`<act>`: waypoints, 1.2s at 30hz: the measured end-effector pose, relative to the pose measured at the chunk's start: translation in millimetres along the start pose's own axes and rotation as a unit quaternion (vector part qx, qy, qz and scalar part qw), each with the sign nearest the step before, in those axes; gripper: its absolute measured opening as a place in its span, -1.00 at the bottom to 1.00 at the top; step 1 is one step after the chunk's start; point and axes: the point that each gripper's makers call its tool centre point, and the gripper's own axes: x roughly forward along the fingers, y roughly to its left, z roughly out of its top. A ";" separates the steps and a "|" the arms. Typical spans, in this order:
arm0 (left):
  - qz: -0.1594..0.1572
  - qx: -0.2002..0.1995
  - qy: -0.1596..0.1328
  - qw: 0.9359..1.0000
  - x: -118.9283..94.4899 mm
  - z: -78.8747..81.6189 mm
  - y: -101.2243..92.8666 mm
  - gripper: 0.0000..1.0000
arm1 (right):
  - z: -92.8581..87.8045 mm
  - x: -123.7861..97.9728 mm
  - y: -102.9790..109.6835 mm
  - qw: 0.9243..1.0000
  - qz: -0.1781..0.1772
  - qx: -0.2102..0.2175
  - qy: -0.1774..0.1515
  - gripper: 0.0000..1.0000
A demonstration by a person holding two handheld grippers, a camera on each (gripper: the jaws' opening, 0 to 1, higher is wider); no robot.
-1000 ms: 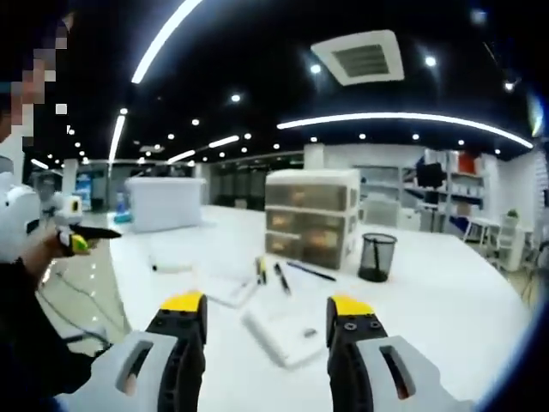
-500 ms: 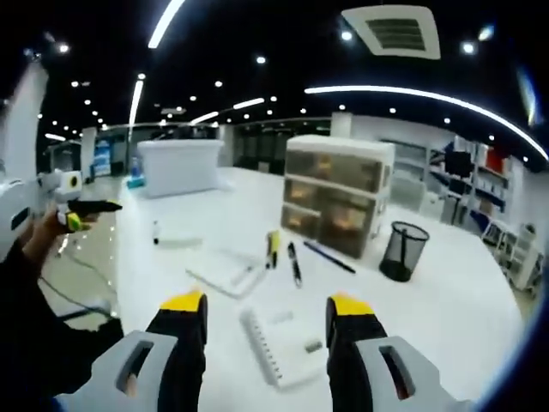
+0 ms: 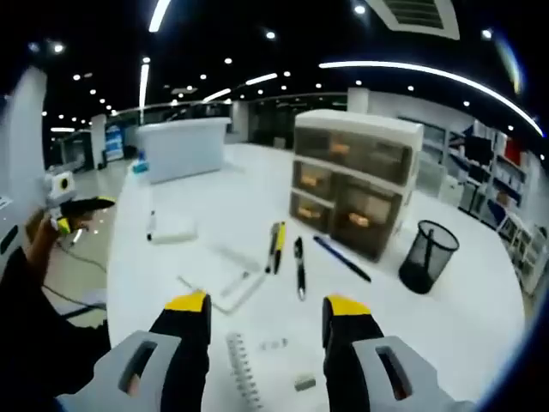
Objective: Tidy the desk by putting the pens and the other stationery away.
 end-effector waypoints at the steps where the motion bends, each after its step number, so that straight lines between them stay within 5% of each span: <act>1: 0.000 0.001 0.000 1.000 -0.1 0.0 0.3 0.74 | 0.1 4.6 -2.8 1.000 0.000 -0.004 0.008 -0.03; 18: 0.011 0.001 -0.002 1.000 -10.7 0.5 8.4 0.74 | 5.4 76.1 -25.7 0.994 0.026 -0.023 0.107 -0.16; 36: 0.019 0.009 0.003 1.000 -19.8 -2.5 12.5 0.74 | -10.0 130.0 -28.5 0.969 0.028 -0.078 0.233 -0.39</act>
